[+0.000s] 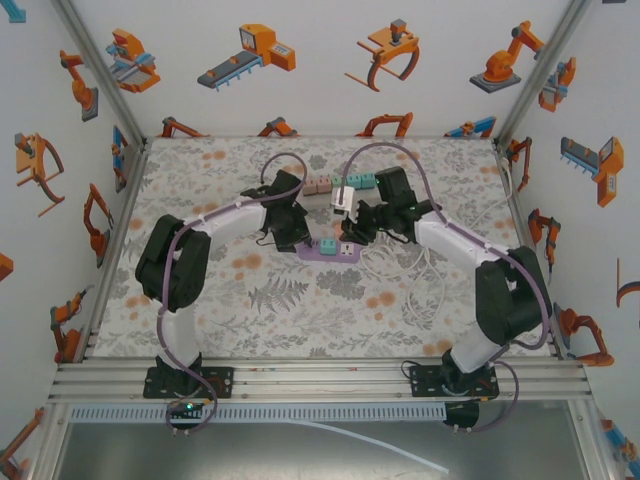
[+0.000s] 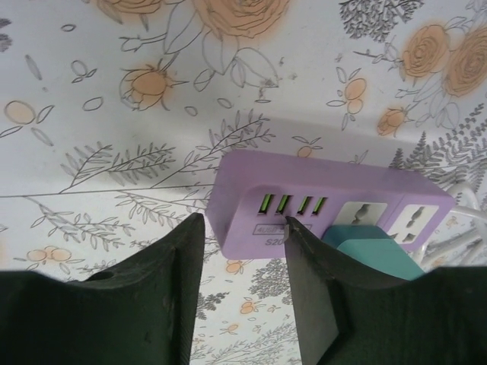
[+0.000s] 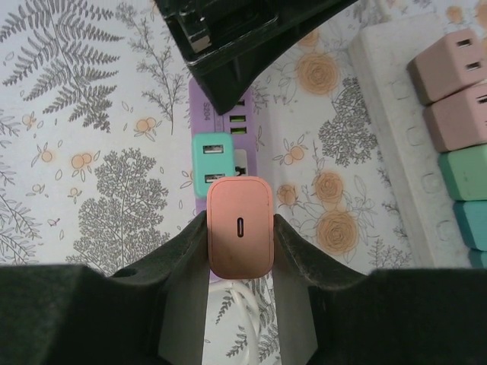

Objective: Pull the plug off the socket

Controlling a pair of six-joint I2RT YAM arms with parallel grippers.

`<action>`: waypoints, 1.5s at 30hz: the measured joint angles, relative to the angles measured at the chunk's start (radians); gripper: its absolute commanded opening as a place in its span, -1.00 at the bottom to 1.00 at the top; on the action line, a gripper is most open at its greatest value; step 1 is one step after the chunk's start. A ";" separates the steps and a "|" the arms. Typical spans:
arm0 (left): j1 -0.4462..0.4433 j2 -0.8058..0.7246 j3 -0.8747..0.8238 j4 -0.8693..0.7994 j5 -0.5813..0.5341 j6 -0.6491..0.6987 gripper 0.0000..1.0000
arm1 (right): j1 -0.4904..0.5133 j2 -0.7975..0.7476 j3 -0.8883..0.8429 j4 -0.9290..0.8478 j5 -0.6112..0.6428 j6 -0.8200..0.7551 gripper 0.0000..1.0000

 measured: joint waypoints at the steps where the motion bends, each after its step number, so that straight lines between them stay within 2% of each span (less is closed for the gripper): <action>1: 0.000 -0.005 -0.003 -0.005 -0.006 0.000 0.01 | 0.000 -0.024 -0.019 0.031 0.001 0.030 -0.79; 7: 0.000 -0.055 -0.017 -0.056 -0.048 0.018 0.18 | 0.000 -0.201 -0.204 0.325 0.047 0.293 -0.80; 12: 0.000 -0.195 -0.025 -0.071 -0.079 0.046 0.26 | 0.012 -0.314 -0.323 0.542 0.184 0.581 -0.82; 17: 0.000 -0.402 -0.050 -0.068 -0.116 0.100 0.32 | 0.056 -0.424 -0.381 0.610 0.396 0.885 -0.82; 22: 0.000 -0.631 -0.156 -0.027 -0.108 0.196 0.49 | 0.093 -0.548 -0.457 0.606 0.541 1.161 -0.82; 26: 0.000 -0.799 -0.246 0.032 -0.039 0.312 0.71 | 0.126 -0.599 -0.470 0.537 0.569 1.324 -0.80; 30: 0.000 -0.914 -0.297 0.074 0.112 0.462 0.99 | 0.159 -0.633 -0.485 0.457 0.555 1.410 -0.80; 31: 0.000 -0.935 -0.306 0.075 0.158 0.504 0.94 | 0.170 -0.642 -0.495 0.436 0.550 1.426 -0.79; 37: -0.001 -1.043 -0.347 0.027 0.377 0.706 0.94 | 0.217 -0.654 -0.582 0.363 0.513 1.498 -0.77; 45: -0.006 -1.142 -0.399 -0.049 0.521 0.875 0.94 | 0.226 -0.547 -0.661 0.352 0.499 1.536 -0.76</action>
